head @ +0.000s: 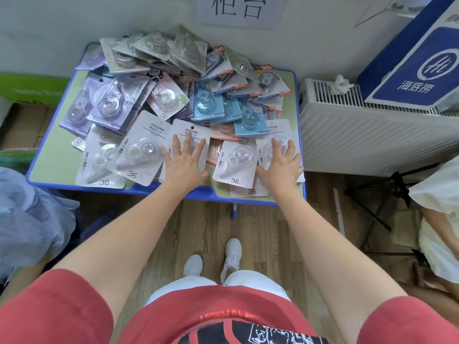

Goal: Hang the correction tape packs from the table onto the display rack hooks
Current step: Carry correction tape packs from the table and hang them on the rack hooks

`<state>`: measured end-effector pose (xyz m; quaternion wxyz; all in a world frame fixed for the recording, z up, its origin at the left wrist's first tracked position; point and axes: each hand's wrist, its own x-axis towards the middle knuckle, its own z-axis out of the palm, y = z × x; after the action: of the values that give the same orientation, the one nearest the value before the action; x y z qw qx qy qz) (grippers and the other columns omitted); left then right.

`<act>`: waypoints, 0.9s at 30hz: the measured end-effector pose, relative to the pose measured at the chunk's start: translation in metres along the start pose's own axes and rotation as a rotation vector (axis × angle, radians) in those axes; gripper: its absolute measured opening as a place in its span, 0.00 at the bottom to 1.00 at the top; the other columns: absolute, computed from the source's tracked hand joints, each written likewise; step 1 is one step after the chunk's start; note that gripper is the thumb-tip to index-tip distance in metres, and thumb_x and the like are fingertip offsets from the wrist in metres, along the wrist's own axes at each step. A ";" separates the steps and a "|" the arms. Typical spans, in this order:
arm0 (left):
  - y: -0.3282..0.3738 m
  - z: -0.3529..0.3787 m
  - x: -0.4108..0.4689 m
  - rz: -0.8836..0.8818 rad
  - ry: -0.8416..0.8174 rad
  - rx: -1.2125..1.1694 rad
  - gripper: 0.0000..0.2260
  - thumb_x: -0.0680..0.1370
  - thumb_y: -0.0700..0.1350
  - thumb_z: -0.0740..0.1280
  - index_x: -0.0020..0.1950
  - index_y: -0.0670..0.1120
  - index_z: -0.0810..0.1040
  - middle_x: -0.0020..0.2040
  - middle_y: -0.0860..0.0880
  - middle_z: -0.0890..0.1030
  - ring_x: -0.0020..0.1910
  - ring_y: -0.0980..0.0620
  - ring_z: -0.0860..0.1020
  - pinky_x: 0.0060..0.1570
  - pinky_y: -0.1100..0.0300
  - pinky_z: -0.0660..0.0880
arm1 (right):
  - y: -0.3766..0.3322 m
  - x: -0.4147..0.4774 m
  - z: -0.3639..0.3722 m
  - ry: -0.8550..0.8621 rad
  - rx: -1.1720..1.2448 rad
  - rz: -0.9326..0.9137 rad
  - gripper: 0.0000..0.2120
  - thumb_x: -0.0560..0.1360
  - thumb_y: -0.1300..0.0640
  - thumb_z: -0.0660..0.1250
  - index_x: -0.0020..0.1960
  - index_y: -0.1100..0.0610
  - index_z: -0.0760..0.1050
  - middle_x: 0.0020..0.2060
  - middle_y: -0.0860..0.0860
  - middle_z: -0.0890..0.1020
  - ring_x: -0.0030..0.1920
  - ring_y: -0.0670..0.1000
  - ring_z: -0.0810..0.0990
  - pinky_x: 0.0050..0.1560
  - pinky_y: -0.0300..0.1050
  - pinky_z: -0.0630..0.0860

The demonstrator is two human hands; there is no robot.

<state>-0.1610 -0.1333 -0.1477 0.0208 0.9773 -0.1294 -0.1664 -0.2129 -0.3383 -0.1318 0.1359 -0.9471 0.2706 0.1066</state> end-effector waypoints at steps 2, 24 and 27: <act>-0.001 0.000 -0.001 -0.008 -0.016 -0.019 0.37 0.78 0.57 0.61 0.78 0.56 0.41 0.79 0.48 0.38 0.76 0.39 0.37 0.69 0.31 0.45 | 0.000 0.000 0.002 0.002 -0.004 0.006 0.37 0.76 0.46 0.67 0.78 0.46 0.50 0.77 0.56 0.46 0.75 0.65 0.50 0.71 0.62 0.56; -0.012 -0.005 -0.043 0.077 0.038 -0.066 0.34 0.77 0.55 0.62 0.78 0.53 0.48 0.79 0.48 0.43 0.77 0.45 0.42 0.71 0.36 0.49 | -0.006 -0.068 0.011 0.060 0.016 0.105 0.39 0.74 0.45 0.67 0.77 0.49 0.50 0.75 0.57 0.51 0.70 0.63 0.58 0.66 0.58 0.62; -0.017 0.000 -0.056 0.104 0.054 -0.064 0.34 0.78 0.55 0.62 0.79 0.53 0.48 0.79 0.48 0.43 0.77 0.46 0.41 0.71 0.36 0.48 | -0.004 -0.091 0.020 0.094 0.041 0.125 0.38 0.74 0.45 0.67 0.77 0.49 0.51 0.75 0.57 0.52 0.69 0.63 0.59 0.65 0.59 0.62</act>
<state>-0.2080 -0.1018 -0.1307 0.0644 0.9722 -0.1741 -0.1427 -0.2886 -0.2849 -0.1249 0.1356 -0.9293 0.3373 0.0648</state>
